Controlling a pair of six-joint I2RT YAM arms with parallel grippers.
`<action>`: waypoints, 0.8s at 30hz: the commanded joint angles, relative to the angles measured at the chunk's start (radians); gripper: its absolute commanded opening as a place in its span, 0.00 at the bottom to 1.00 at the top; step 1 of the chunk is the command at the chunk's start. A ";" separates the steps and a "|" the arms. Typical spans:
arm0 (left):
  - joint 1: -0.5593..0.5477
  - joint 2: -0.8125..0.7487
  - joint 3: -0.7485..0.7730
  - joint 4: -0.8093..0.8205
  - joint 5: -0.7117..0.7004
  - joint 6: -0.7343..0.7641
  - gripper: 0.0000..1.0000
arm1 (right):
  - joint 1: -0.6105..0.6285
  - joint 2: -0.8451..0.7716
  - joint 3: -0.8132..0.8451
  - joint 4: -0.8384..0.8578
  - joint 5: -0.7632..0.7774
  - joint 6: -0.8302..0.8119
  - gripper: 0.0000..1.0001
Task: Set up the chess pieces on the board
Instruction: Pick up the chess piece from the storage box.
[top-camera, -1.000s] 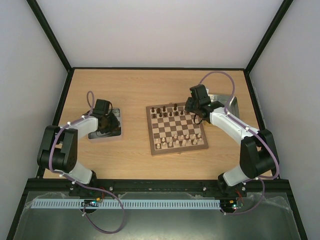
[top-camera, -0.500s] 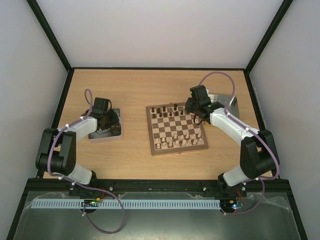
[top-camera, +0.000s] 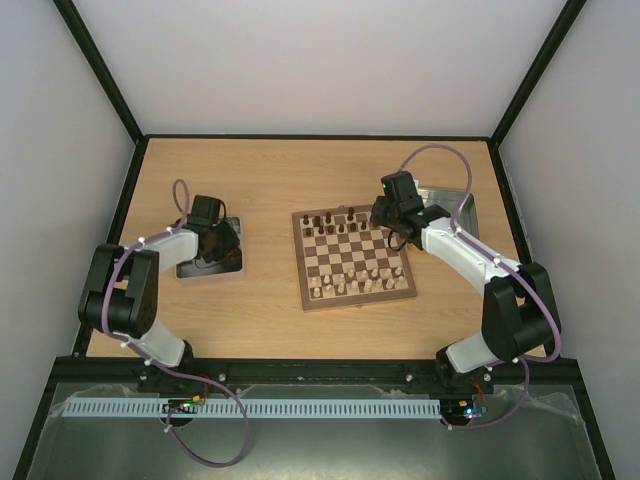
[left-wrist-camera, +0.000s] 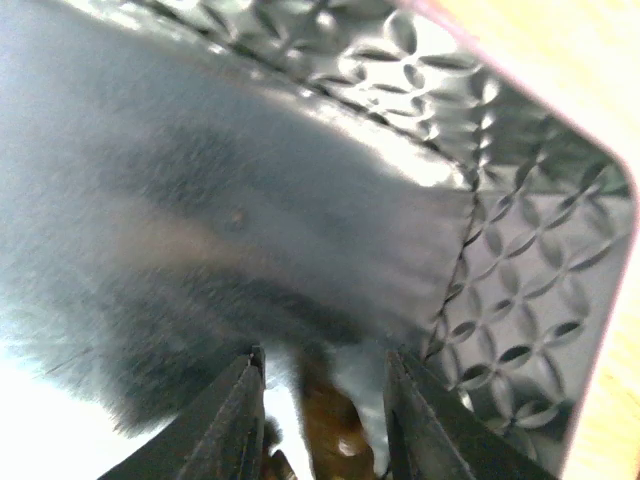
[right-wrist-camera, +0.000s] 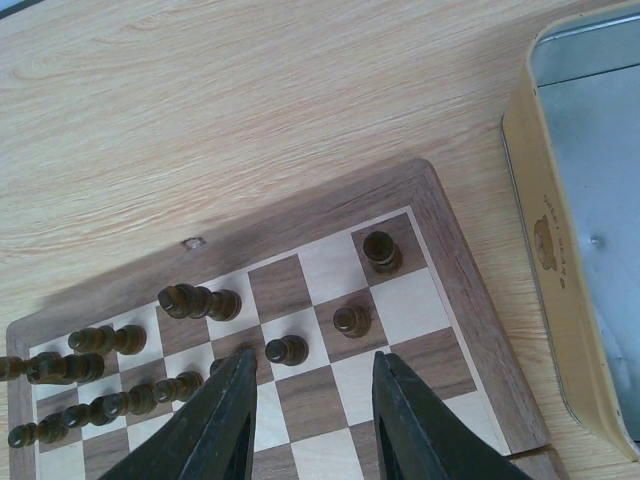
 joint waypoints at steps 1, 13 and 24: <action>-0.004 0.052 0.042 -0.036 0.015 0.007 0.34 | -0.004 -0.027 -0.008 0.009 0.010 0.013 0.31; -0.010 0.053 0.070 -0.062 0.028 0.057 0.30 | -0.004 -0.031 -0.008 0.011 0.007 0.013 0.31; -0.025 0.028 0.039 -0.075 0.078 0.071 0.22 | -0.004 -0.028 -0.010 0.018 -0.004 0.016 0.31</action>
